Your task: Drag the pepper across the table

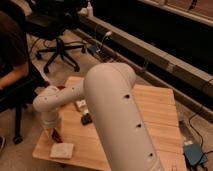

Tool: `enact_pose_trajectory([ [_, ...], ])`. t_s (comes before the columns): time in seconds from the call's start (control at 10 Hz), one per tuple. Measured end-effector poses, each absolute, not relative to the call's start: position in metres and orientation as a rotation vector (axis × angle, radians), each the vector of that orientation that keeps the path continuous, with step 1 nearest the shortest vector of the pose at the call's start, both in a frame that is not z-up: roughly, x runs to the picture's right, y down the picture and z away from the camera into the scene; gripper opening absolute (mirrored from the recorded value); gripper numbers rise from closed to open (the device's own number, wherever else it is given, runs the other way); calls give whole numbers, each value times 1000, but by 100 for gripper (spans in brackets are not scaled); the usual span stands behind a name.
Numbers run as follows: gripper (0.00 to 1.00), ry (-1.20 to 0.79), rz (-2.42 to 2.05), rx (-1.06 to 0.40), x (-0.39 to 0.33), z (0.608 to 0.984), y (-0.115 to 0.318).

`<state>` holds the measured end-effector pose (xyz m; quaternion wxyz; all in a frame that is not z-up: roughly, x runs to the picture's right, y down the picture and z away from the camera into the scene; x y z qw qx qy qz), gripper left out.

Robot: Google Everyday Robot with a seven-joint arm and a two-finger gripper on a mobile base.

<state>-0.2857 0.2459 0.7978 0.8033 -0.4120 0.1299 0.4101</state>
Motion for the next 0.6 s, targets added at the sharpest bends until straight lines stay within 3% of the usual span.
enact_pose_trajectory([
  [0.6, 10, 270, 856, -894, -291, 798, 250],
])
